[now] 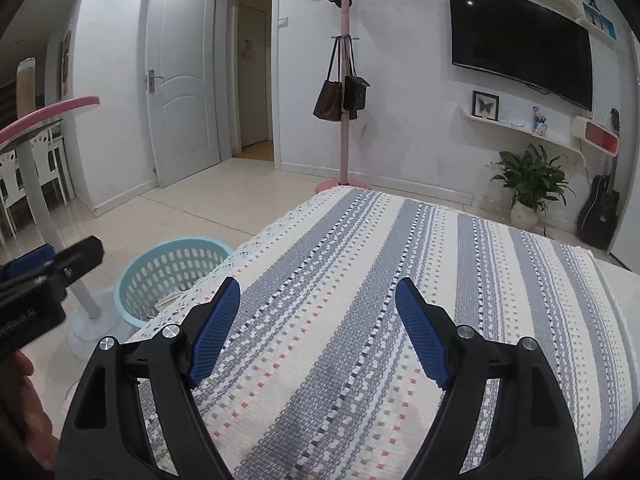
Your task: Collect trash
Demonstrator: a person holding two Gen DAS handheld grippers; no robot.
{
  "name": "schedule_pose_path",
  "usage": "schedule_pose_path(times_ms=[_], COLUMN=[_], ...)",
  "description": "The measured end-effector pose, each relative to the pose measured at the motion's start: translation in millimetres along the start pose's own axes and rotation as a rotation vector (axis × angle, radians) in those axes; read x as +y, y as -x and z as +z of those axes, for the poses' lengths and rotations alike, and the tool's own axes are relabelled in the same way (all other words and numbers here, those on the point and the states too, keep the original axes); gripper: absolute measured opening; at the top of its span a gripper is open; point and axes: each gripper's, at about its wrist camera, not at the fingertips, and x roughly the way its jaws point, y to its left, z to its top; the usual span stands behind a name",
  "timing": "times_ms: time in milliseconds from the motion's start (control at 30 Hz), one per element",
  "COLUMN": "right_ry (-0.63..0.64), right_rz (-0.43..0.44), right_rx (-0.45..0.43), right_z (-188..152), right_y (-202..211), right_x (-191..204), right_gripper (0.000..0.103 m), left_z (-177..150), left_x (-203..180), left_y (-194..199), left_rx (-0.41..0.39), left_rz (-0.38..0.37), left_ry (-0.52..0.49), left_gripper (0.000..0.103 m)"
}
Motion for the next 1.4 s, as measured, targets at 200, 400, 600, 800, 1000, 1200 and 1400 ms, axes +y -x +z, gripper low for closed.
schedule_pose_path(times_ms=[200,400,600,800,1000,1200,1400], right_ry=[-0.011,0.000,0.001,0.010,0.018,0.021,0.022], right_rz=[0.004,0.004,0.003,0.010,0.010,0.007,0.011], right_rx=[-0.016,-0.019,-0.023,-0.028,-0.028,-0.026,-0.029], right_z=[3.5,4.2,5.6,6.7,6.8,7.0,8.0], right_y=[3.2,5.3,7.0,9.6,8.6,7.5,8.0], right_x=[-0.3,3.3,4.6,7.5,11.2,11.1,11.5], right_gripper=[0.076,0.076,0.076,0.076,0.076,0.076,0.076], left_z=[2.1,2.4,1.7,3.2,3.1,2.6,3.0], left_x=[4.8,6.6,6.1,8.2,9.2,10.7,13.9], left_y=[0.7,-3.1,-3.5,-4.9,-4.9,-5.0,-5.3], left_rx=[0.000,0.013,0.017,0.020,0.019,0.020,0.020], left_rz=[0.006,0.006,0.002,0.005,0.015,0.019,0.028], left_ry=[0.001,0.011,0.008,0.015,0.013,0.015,0.023], left_gripper=[0.086,0.087,0.086,0.086,0.086,0.086,0.086])
